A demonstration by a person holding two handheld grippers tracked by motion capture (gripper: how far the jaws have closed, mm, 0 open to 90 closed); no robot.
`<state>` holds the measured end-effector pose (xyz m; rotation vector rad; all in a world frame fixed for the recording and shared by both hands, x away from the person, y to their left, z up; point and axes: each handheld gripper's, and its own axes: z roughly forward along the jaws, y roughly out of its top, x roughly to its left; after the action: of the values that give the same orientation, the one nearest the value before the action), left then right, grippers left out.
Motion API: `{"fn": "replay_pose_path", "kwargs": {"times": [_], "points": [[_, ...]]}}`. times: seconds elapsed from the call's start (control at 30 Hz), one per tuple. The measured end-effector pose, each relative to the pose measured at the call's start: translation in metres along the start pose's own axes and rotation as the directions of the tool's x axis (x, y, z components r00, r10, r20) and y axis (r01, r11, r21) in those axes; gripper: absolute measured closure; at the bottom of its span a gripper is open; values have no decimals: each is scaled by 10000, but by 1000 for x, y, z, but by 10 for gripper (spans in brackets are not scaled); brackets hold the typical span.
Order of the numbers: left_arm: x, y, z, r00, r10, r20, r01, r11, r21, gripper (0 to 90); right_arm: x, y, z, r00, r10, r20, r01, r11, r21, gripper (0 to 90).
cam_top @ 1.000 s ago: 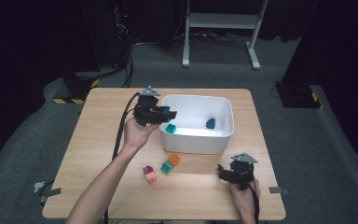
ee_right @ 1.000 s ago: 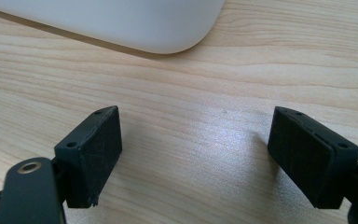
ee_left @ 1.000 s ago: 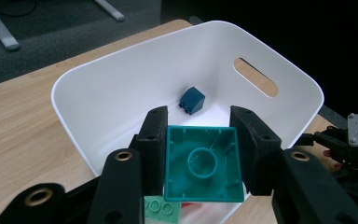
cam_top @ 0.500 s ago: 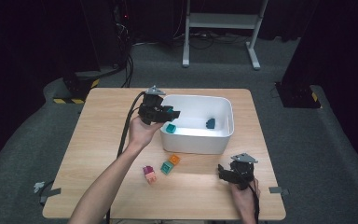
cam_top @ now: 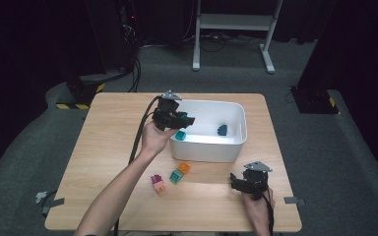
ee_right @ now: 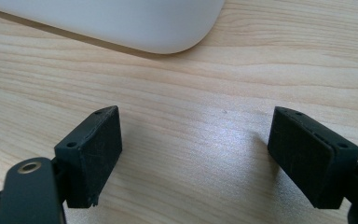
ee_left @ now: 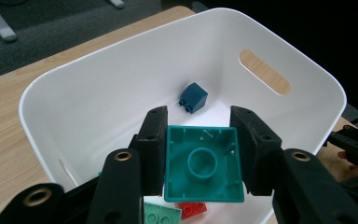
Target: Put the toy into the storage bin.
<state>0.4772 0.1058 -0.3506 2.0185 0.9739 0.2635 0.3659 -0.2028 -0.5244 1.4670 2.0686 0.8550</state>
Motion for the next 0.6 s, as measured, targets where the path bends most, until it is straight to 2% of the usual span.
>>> {"fn": "replay_pose_path", "kwargs": {"times": [0.17, 0.37, 0.6], "points": [[3, 0, 3, 10000, -68, -15, 68, 10000, 33, 569, 0, 0, 0, 10000, -4, -2, 4, 10000, 0, 173], [2, -1, 2, 9997, 36, -249, -34, 9999, 98, 434, 0, 0, 0, 10000, -2, 2, 2, 10000, -1, 173], [3, -4, -5, 9997, -3, -262, 1, 10000, -82, 379, 0, 0, 0, 10000, 5, 1, -5, 10000, -2, 173]]}}
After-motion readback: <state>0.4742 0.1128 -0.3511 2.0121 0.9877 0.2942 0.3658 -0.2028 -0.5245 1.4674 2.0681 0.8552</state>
